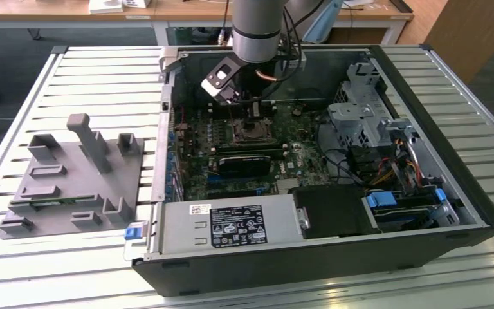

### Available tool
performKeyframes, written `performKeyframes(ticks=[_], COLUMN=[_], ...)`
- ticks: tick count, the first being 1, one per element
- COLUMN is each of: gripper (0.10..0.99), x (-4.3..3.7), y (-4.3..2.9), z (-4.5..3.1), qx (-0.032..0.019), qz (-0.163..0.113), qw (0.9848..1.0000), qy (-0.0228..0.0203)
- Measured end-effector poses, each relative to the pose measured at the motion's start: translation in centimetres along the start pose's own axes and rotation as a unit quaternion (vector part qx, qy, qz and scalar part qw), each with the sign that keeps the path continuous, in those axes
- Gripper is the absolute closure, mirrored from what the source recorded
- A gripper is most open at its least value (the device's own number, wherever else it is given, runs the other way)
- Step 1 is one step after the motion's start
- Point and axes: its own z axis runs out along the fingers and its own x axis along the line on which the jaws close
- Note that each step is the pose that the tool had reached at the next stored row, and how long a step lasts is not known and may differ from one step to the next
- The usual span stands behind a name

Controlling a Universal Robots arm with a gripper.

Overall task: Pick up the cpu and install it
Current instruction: 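Close the cpu cover, then install the first cpu locking lever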

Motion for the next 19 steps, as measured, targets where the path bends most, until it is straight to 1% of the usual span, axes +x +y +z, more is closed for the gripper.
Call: performKeyframes(ticks=[3, 7, 13, 19], gripper=[0.98, 0.98, 0.98, 0.98], x=[0.0, -0.02, -0.03, -0.03], y=[0.08, 0.55, 0.99, 1.01], z=[-0.04, -0.05, -0.05, -0.05], qx=[-0.0001, 0.0, 0.0, 0.0], qz=[0.0, 0.0, 0.0, 0.0], qw=[1.0, 1.0, 1.0, 1.0], qy=[0.0001, 0.0, 0.0, 0.0])
